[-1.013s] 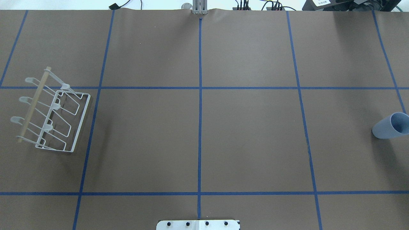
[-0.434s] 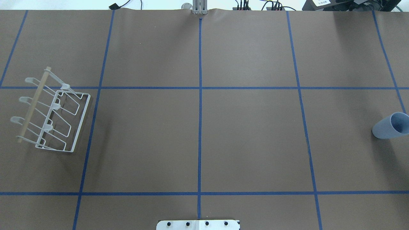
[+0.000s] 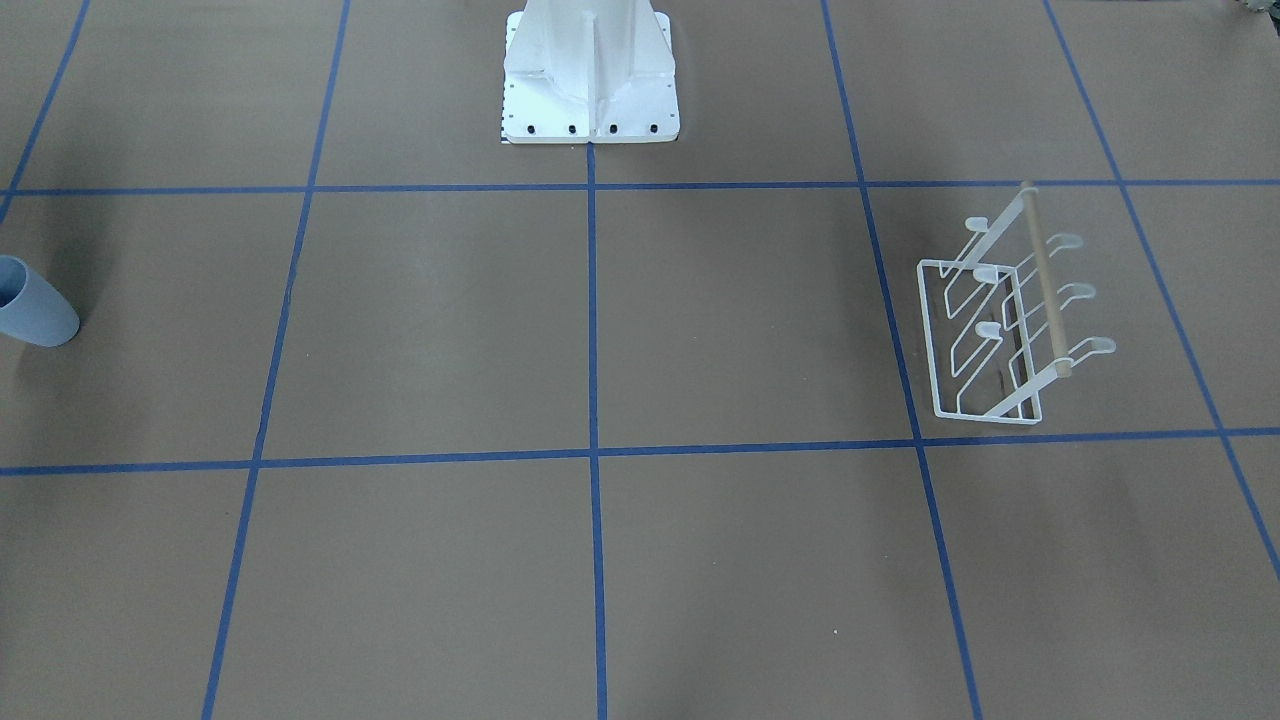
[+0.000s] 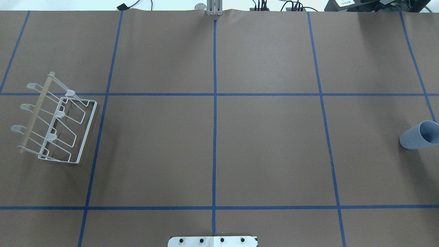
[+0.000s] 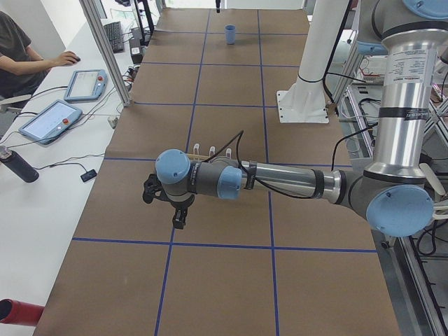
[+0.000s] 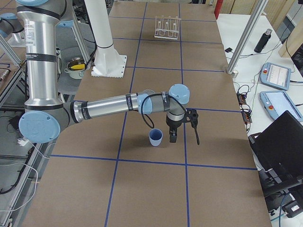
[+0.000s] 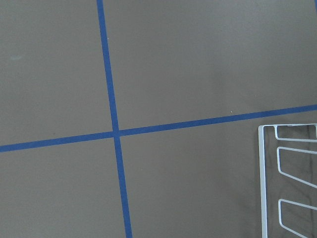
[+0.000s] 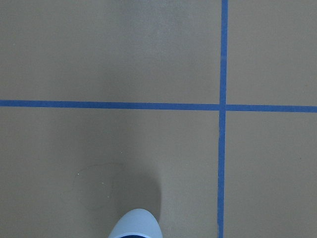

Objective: Hang cup on cup holder
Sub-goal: 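Lower the right gripper over the light blue cup lying on its side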

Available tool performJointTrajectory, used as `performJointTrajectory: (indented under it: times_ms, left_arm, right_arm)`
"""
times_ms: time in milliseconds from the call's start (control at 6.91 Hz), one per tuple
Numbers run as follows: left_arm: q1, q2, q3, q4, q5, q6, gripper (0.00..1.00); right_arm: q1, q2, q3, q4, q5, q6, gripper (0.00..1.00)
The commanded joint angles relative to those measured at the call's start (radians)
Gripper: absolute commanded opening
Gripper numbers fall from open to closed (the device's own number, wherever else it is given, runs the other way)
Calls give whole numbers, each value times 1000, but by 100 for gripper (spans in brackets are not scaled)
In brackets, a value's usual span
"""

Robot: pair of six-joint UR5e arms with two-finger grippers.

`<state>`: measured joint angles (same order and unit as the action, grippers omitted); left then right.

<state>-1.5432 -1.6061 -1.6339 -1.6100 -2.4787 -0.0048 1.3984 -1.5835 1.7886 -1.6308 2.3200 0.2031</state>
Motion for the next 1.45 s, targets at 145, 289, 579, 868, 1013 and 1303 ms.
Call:
performJointTrajectory:
  times_ms: [145,289,579,868,1013,1303]
  left_arm:
    - [0,0,-3,-2,0,-1,98]
    - [0,0,-3,-2,0,-1,98]
    - [0,0,2,-2,0,-1,98]
    - [0,2,5,-2,0,-1,98]
    - [0,2,5,-2,0,-1,98]
    - [0,5,5,-2,0,-1,98]
  right_arm:
    - [-67,-7,30,3,41,6,100]
    - [-79,-41,35,3,39,-1,100]
    - [-108,-107,20,105,-8,2,100]
    - [-128,-141,-79,277,-28,-1,100]
    - [-131,-141,-92,301,-15,5,100]
    - [-140,-141,-97,304,35,41,100]
